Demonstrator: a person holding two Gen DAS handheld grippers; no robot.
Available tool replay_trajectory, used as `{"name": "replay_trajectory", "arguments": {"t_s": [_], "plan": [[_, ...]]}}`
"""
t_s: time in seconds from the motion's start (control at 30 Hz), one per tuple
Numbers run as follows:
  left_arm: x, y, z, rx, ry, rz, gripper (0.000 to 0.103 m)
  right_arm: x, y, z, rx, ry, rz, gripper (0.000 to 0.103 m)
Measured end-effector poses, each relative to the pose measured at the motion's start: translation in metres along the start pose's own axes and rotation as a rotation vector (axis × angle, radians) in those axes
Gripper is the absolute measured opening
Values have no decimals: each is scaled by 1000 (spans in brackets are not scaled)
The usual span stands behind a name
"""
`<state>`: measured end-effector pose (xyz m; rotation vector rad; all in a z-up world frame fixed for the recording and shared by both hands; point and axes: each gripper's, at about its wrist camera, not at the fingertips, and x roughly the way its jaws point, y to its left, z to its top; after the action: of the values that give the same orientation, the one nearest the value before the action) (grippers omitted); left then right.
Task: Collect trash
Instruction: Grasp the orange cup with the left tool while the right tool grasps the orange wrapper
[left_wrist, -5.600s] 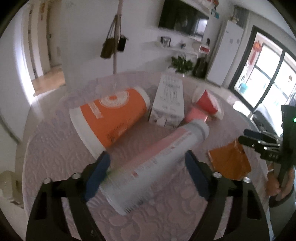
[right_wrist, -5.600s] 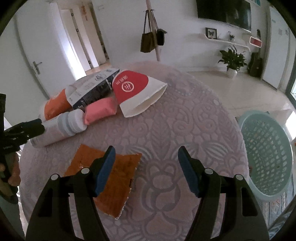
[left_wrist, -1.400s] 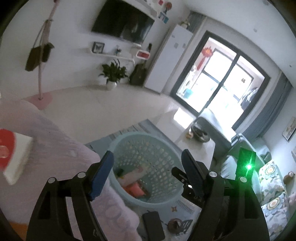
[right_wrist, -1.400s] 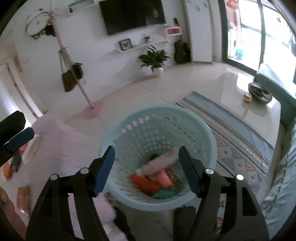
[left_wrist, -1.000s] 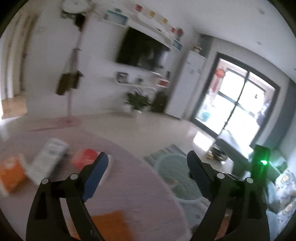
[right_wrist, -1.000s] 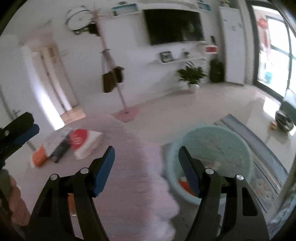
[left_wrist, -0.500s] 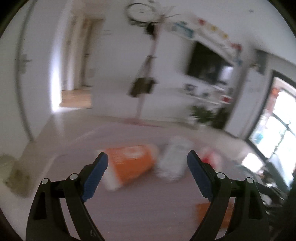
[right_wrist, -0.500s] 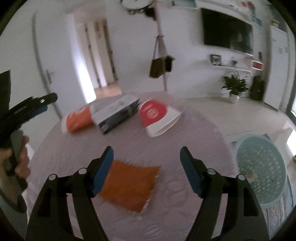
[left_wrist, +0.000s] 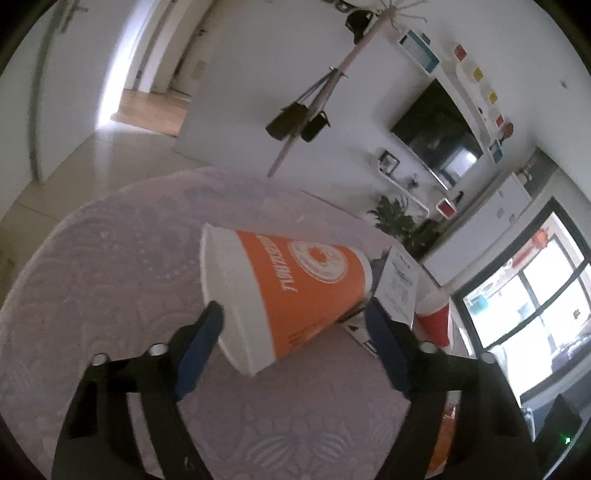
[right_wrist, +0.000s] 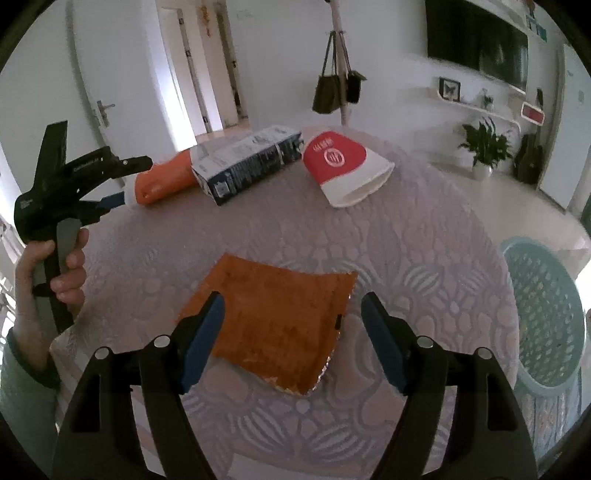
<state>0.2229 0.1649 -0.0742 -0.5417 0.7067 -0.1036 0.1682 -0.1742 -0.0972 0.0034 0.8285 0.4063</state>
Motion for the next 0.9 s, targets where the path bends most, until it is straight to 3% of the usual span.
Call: {"name": "replay_trajectory", "arguments": {"t_s": [0.03, 0.17, 0.23, 0.3, 0.4, 0.43, 0.5, 0.67, 0.9], "plan": [[4, -2, -1, 9, 11, -1, 64, 1, 0, 0, 2, 6, 0, 73], [20, -10, -10, 28, 64, -31, 32, 7, 1, -2, -4, 42, -10, 73], [21, -9, -14, 38, 60, -38, 30, 8, 2, -2, -4, 49, -18, 73], [16, -11, -18, 57, 39, -64, 16, 11, 1, -3, -2, 66, -30, 73], [10, -15, -23, 76, -1, -71, 7, 16, 4, -4, -22, 99, -34, 72], [7, -17, -24, 86, -14, -71, 6, 16, 6, -5, -40, 100, -39, 64], [0, -21, -27, 107, -39, -66, 2, 18, 12, -5, -74, 97, -55, 39], [-9, -28, -28, 139, -81, -70, 1, 16, 20, -8, -115, 77, -75, 2], [-29, -39, -31, 167, -132, -103, 1, -11, 11, -12, -83, -36, -44, 1]]}}
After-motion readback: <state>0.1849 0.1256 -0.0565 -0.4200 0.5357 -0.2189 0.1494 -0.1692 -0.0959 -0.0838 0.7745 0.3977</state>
